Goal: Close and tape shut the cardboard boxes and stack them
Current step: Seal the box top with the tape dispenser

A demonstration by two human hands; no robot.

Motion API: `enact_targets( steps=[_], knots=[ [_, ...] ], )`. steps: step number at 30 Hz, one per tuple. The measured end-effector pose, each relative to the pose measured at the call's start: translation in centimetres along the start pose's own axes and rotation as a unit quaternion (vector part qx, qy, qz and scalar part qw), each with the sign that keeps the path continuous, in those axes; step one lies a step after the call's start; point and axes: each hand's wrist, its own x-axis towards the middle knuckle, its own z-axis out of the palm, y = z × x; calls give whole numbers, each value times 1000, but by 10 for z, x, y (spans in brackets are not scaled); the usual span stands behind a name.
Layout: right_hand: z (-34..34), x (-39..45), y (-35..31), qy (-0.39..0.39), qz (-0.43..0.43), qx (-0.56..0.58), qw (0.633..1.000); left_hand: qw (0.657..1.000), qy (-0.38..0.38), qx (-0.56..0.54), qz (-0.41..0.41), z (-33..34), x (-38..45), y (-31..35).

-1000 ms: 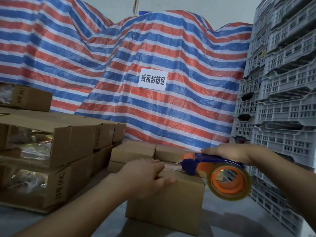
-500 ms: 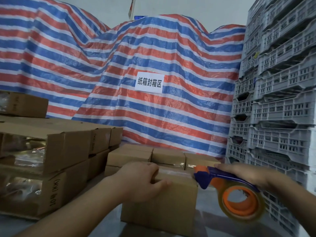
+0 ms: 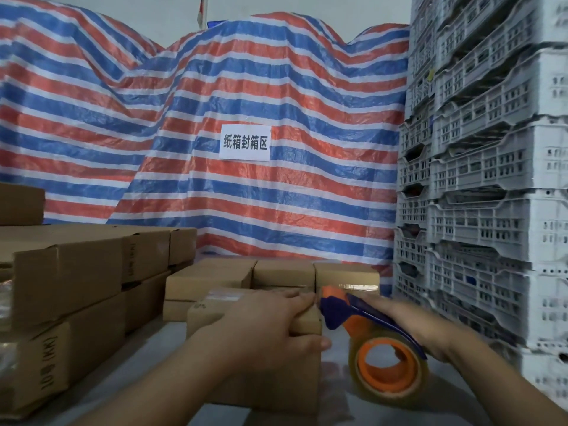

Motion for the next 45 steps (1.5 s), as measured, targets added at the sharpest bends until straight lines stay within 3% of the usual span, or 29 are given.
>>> enact_targets(
  steps=[9,18,20,22,25,32,35,36,38,41,45],
  knots=[
    [-25,3,22,2,-2,59,998,999,6,20,-26,0,-1,2],
    [-51,-7,30,-54,42,88,994,1000,8,19,-21,-4,-4,5],
    [-49,-11,22,-43,48,24,998,1000,6,22,-11,-5,-4,5],
    [-42,-12,8,-34,31,-141,989,1000,3,18,-2,-6,-5,6],
    [-27,-2,-28,-9,-15,-344,939,1000,5,3,5,-6,-5,5],
    [2,-5,-124,41,73,-617,782,1000,5,6,7,-5,-4,6],
    [35,-1,-107,32,51,-816,575,1000,3,12,-1,-6,-7,7],
    [40,0,-91,31,40,-837,544,1000,0,18,-1,-6,-8,7],
    [37,-3,-65,90,9,-800,593,1000,-4,19,-4,-7,-8,8],
    [27,-11,-30,248,-58,-692,676,1000,0,13,-5,-6,-7,8],
    [45,-14,17,322,-37,-624,711,1000,-1,12,-6,-2,-6,5]
  ],
)
